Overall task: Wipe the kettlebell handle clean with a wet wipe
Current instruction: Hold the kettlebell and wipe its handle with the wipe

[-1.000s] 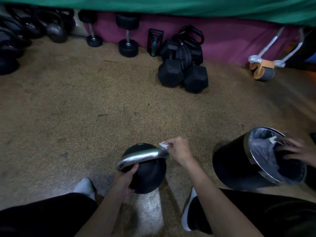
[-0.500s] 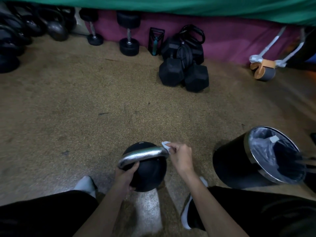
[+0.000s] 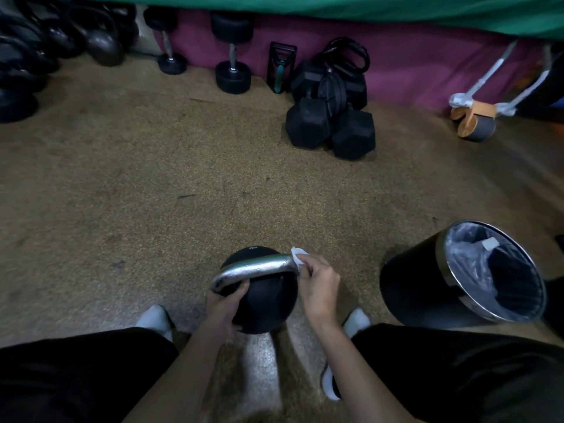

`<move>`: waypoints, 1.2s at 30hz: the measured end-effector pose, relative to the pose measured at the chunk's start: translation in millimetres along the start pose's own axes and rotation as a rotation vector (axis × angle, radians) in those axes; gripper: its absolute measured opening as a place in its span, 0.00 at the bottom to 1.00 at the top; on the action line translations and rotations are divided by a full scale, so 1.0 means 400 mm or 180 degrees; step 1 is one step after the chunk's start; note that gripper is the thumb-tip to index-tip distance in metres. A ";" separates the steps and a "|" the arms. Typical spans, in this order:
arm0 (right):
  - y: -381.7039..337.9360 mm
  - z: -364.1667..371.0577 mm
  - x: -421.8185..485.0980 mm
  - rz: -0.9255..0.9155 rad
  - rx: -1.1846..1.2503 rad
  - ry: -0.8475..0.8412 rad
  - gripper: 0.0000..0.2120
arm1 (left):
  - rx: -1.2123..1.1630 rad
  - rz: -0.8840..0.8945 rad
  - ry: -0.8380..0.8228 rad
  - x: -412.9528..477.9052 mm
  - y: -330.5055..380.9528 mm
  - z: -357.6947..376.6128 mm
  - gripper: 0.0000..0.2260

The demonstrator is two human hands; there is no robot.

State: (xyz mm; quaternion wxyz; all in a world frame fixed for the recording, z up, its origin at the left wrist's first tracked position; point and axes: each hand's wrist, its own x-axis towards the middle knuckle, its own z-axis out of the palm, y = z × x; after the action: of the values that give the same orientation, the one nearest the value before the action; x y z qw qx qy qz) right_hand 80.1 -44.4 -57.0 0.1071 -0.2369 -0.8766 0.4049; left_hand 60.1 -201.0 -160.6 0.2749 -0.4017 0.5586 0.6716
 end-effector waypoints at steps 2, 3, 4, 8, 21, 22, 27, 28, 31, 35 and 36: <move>0.015 0.004 -0.015 0.0032 0.0073 0.0106 0.14 | -0.0006 0.0025 0.0028 0.003 -0.001 0.001 0.33; 0.022 0.005 -0.016 0.0055 0.0068 0.0138 0.14 | -0.0002 0.0026 0.0062 0.005 -0.002 0.000 0.34; 0.027 0.005 -0.012 0.0086 0.0038 0.0145 0.14 | 0.0016 0.0022 0.0089 0.005 -0.002 -0.001 0.35; 0.023 0.008 0.011 0.0116 0.0033 0.0133 0.14 | 0.0058 0.0042 0.0129 0.008 -0.003 -0.004 0.38; 0.030 0.031 -0.009 0.0153 0.0165 0.0565 0.10 | -0.0014 0.0008 0.0065 0.013 -0.008 -0.003 0.35; 0.024 0.032 -0.007 0.0137 0.0180 0.0596 0.10 | -0.0014 0.0000 0.0052 0.016 -0.007 -0.004 0.35; 0.008 0.042 -0.040 -0.0077 0.0357 0.0656 0.10 | 0.0080 -0.0042 0.0127 0.024 -0.007 -0.007 0.37; 0.012 0.044 -0.047 -0.0095 0.0388 0.0669 0.10 | 0.0074 -0.0054 0.0138 0.026 -0.009 -0.008 0.37; 0.031 0.049 -0.049 -0.0034 0.0376 0.0758 0.10 | 0.0071 -0.0045 0.0118 0.031 -0.012 -0.009 0.38; 0.030 0.046 -0.027 0.0108 0.0316 0.0810 0.09 | 0.0027 -0.0024 0.0050 0.035 -0.013 -0.009 0.37; 0.026 0.046 -0.023 0.0110 0.0321 0.0826 0.09 | 0.0046 -0.0015 0.0070 0.037 -0.014 -0.009 0.38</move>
State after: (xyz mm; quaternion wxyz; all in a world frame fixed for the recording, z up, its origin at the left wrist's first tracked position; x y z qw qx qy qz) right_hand 84.4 -55.4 -76.8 0.2243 -0.2967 -0.8297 0.4162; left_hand 57.8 -204.4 -176.4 0.2733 -0.4083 0.5655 0.6624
